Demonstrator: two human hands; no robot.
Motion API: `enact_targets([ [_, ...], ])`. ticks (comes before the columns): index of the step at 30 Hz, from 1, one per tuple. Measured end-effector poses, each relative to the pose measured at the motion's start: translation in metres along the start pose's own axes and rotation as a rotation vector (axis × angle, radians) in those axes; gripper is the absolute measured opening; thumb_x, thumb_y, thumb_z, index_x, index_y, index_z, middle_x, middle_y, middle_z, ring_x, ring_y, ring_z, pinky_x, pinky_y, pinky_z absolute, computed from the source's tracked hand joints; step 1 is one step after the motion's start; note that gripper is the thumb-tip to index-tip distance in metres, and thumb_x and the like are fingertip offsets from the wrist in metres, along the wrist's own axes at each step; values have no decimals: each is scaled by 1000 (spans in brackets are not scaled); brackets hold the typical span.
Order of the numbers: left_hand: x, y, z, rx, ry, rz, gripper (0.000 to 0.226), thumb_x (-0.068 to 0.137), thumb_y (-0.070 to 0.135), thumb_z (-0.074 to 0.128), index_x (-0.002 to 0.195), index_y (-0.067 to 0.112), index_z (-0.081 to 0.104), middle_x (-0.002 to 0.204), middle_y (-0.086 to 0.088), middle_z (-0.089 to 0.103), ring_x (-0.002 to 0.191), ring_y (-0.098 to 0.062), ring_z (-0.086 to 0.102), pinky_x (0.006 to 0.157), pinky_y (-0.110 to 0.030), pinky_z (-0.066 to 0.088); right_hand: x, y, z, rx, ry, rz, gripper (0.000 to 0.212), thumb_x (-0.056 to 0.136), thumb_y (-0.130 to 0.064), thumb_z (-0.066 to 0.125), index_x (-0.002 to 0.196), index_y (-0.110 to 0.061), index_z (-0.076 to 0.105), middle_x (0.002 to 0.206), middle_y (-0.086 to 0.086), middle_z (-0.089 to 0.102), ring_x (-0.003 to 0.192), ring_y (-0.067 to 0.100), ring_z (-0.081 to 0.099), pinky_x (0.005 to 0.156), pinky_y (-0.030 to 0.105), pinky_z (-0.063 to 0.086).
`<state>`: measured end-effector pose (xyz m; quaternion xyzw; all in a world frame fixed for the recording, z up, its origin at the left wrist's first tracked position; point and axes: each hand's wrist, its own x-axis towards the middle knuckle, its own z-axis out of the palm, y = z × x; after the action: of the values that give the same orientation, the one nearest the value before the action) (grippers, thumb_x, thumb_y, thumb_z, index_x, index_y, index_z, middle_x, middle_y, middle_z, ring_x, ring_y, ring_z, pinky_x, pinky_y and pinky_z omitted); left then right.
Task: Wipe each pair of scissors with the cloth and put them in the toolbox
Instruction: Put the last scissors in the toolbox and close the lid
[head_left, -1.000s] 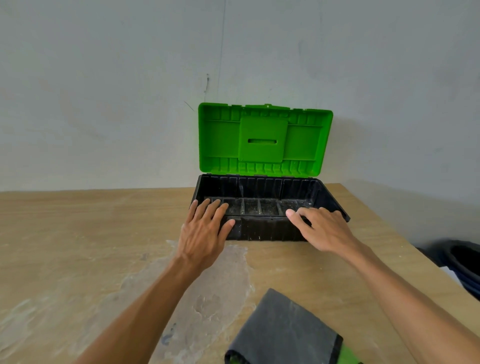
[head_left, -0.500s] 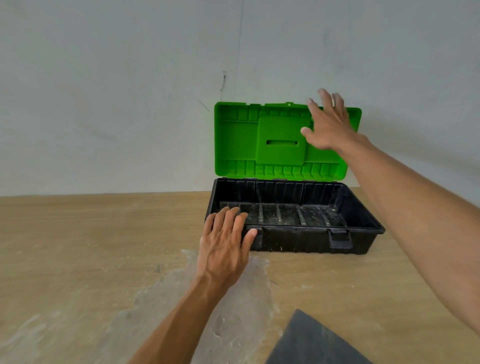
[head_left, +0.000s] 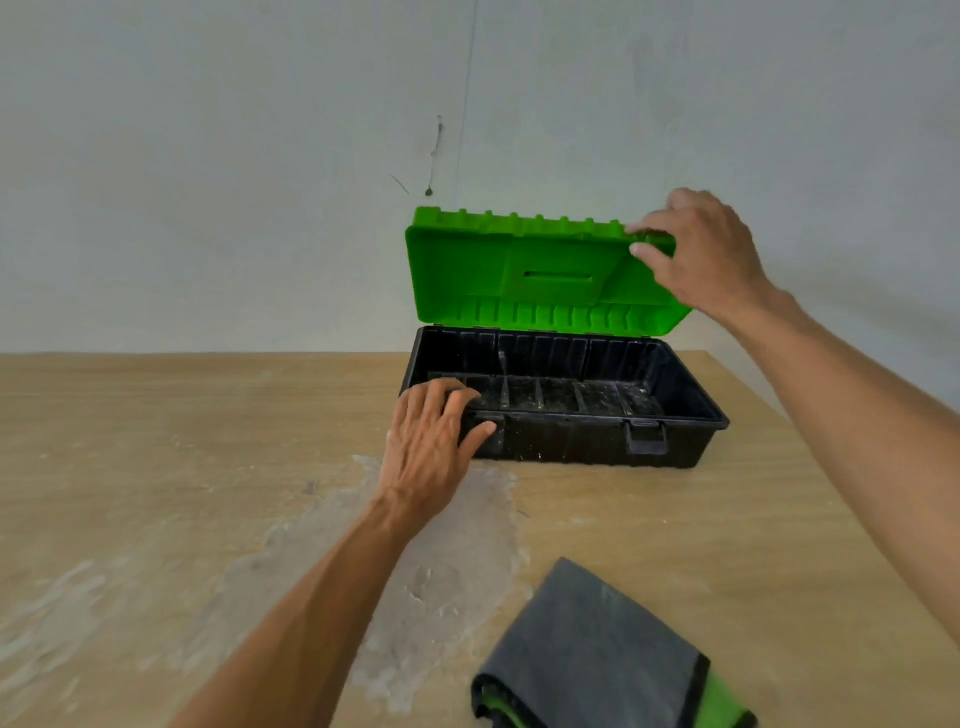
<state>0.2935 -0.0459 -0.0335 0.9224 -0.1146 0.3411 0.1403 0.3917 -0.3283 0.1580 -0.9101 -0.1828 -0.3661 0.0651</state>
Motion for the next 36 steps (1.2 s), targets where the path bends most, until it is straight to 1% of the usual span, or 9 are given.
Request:
enact_targets([
  [4,0,10,-10,-275,186,-163,70,74,42,82,126,14,44,127,-15,39,115,-27,44,93,-36,51,-58,-8,-14,9,-70,-75,26,85,-28,86,108,-15,80,88,6,72,84,27,67,92,45,49],
  [9,5,17,-22,-10,251,-142,113,62,54,84,149,22,19,152,-16,16,140,-38,21,116,-52,28,-114,-16,4,24,-98,-88,29,73,-28,94,94,-19,77,84,-1,74,83,26,68,89,45,49],
  [12,9,17,-26,109,82,-37,106,79,55,70,158,24,6,164,-16,8,151,-37,2,122,-52,7,-136,-16,19,-8,-104,-100,30,73,-26,94,95,-17,76,92,3,68,92,31,59,82,44,50],
  [17,-1,9,-22,109,-54,4,80,91,62,50,155,19,27,159,-11,32,151,-31,15,124,-49,10,-156,-10,31,103,-148,-110,17,95,-31,74,102,-15,76,122,9,62,116,32,59,96,46,52],
  [20,-4,1,-23,156,-92,56,94,83,73,51,155,18,27,159,-12,31,150,-32,18,123,-51,13,-165,-7,28,145,-238,-58,46,100,-54,53,125,-18,69,137,6,61,129,30,57,109,46,44],
  [23,-3,-4,-25,244,-151,97,116,65,72,72,155,16,26,157,-15,33,147,-36,24,120,-54,20,-175,-5,33,3,-351,-88,101,78,-64,80,158,-18,40,157,9,47,144,30,45,123,54,33],
  [25,1,0,-24,272,-140,75,117,58,66,81,151,14,34,151,-15,39,142,-38,31,118,-55,24,-180,-5,41,-58,-317,-115,114,70,-52,92,162,-14,36,157,13,47,144,35,46,123,58,31],
  [29,9,0,-22,249,-32,95,101,58,60,84,140,12,48,136,-14,51,130,-37,44,118,-57,23,-180,2,48,29,-134,-167,90,75,-26,95,151,-6,53,148,15,60,134,36,59,113,52,48],
  [36,3,-16,-16,190,73,316,76,93,56,54,150,9,38,142,-14,52,131,-34,47,111,-50,37,-168,19,49,131,-135,-163,56,96,-31,72,145,-7,60,133,10,63,121,31,59,103,46,53],
])
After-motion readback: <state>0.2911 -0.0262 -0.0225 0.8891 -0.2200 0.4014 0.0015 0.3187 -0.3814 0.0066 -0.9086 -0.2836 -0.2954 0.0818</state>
